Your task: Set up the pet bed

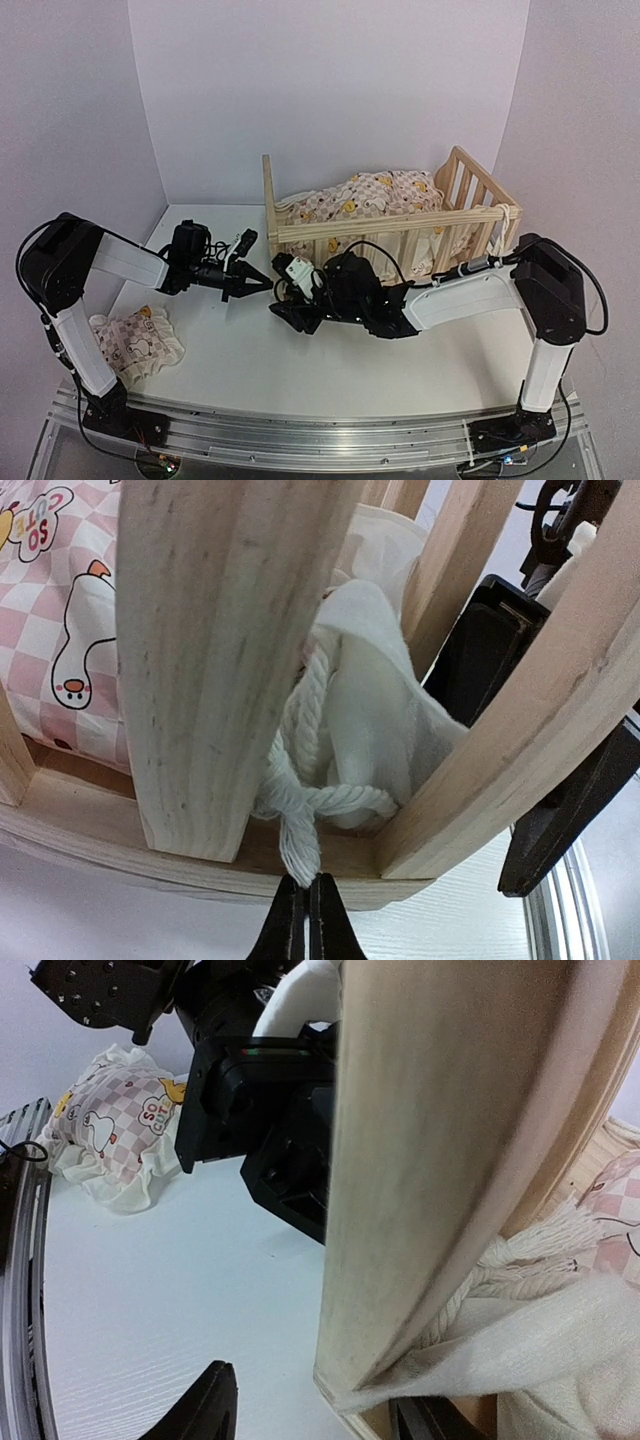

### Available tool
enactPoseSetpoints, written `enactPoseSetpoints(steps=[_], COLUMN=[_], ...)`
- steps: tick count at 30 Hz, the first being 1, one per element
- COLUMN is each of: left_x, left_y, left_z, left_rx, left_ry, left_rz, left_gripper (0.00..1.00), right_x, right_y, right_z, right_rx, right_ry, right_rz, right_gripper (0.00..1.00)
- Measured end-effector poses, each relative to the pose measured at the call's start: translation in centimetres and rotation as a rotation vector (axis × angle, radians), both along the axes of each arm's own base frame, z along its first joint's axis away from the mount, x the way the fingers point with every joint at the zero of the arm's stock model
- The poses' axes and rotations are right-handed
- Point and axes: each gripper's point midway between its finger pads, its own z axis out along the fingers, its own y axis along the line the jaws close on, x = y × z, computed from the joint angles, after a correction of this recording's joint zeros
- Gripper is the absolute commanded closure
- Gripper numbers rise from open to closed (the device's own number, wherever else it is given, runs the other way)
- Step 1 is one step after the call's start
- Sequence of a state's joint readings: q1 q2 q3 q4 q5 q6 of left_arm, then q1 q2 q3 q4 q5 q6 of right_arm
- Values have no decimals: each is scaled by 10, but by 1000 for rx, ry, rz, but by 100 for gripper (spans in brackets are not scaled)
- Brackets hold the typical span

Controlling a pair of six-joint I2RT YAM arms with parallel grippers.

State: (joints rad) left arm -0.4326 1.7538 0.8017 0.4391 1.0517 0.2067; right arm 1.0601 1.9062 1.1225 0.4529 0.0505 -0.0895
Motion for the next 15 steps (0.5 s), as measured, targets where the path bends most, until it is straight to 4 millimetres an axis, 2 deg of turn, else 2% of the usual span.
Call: enactPoseSetpoints(steps=[4, 9, 15], left_x=[0, -8, -13], left_y=[4, 17, 29], left_z=[-1, 5, 20], left_rx=[17, 58, 88], left_ry=[32, 98, 75], left_rz=[17, 35, 55], left_gripper=[100, 100, 100], right_x=[6, 3, -6], right_y=[-3, -7, -14], right_z=[-3, -4, 5], right_rx=[14, 19, 23], right_ry=[40, 73, 102], right_rz=[-12, -2, 19], right_gripper=[84, 97, 100])
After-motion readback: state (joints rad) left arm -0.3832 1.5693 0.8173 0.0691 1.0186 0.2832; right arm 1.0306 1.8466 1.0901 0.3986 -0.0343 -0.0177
